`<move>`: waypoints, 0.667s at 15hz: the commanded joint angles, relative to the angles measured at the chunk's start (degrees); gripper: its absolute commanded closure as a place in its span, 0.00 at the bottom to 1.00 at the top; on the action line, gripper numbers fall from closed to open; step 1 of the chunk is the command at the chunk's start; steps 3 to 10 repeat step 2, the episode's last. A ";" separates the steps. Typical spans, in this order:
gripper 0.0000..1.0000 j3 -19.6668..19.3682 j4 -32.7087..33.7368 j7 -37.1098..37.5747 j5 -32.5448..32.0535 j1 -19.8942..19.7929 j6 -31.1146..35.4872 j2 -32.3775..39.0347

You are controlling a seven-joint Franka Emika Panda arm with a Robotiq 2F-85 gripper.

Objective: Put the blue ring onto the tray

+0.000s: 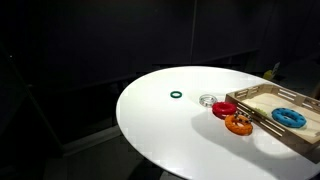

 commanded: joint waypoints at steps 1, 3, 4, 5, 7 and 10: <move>0.00 -0.19 0.14 0.18 -0.22 0.39 -0.20 -0.23; 0.00 -0.15 0.14 0.18 -0.22 0.40 -0.20 -0.31; 0.00 -0.15 0.14 0.18 -0.22 0.40 -0.20 -0.31; 0.00 -0.15 0.14 0.18 -0.22 0.40 -0.20 -0.31; 0.00 -0.15 0.14 0.18 -0.22 0.40 -0.20 -0.31; 0.00 -0.15 0.14 0.18 -0.22 0.40 -0.20 -0.31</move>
